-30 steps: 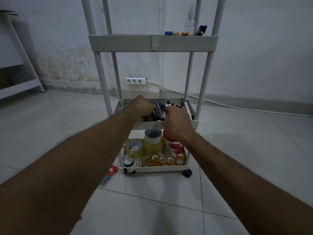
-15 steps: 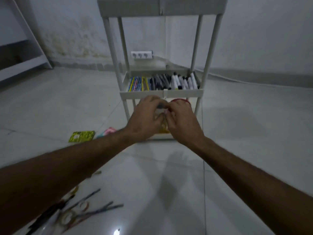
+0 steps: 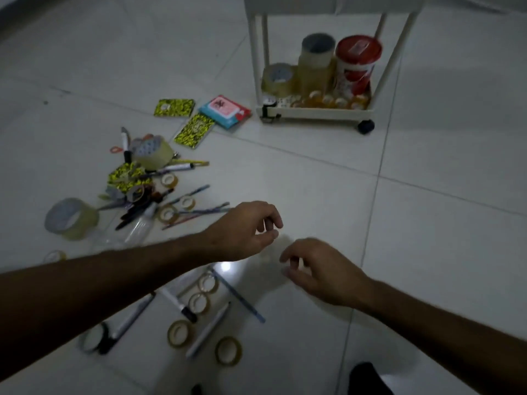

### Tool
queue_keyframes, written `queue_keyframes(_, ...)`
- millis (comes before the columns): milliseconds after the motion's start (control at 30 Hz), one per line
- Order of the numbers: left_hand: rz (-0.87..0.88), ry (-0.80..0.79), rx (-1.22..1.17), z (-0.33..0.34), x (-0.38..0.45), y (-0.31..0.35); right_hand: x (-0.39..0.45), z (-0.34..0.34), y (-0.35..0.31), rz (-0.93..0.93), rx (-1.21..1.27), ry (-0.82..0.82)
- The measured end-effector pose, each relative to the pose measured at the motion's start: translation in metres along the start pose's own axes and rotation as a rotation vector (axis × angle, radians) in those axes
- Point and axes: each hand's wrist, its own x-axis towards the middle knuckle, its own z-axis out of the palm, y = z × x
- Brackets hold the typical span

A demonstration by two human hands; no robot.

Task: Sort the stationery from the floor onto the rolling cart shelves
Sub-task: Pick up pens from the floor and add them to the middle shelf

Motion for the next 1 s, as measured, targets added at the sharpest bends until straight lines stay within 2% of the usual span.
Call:
queue_keyframes(200, -0.163, -0.121, 0.036, 0.014, -0.063, -0.027, -0.011, 0.080, -0.018, 0.006, 0.004, -0.182)
queue_keyframes(333, -0.302, -0.122, 0.065, 0.018, -0.096, -0.045, -0.001, 0.110, -0.027, 0.042, -0.025, -0.192)
queue_keyframes(567, -0.418, -0.104, 0.054, 0.020, -0.143, -0.063, 0.014, 0.122, -0.036, 0.076, -0.106, -0.209)
queue_keyframes(667, -0.440, -0.038, 0.056, 0.016, -0.152, -0.075, 0.023, 0.108, -0.035, 0.160, 0.013, -0.185)
queue_keyframes(767, -0.425, 0.041, 0.071, 0.008, -0.147, -0.079, 0.035, 0.093, -0.032, 0.242, 0.204, -0.095)
queue_keyframes(1000, -0.352, 0.170, 0.149, -0.011, -0.084, -0.102, 0.078, 0.066, -0.010, 0.404, 0.560, -0.012)
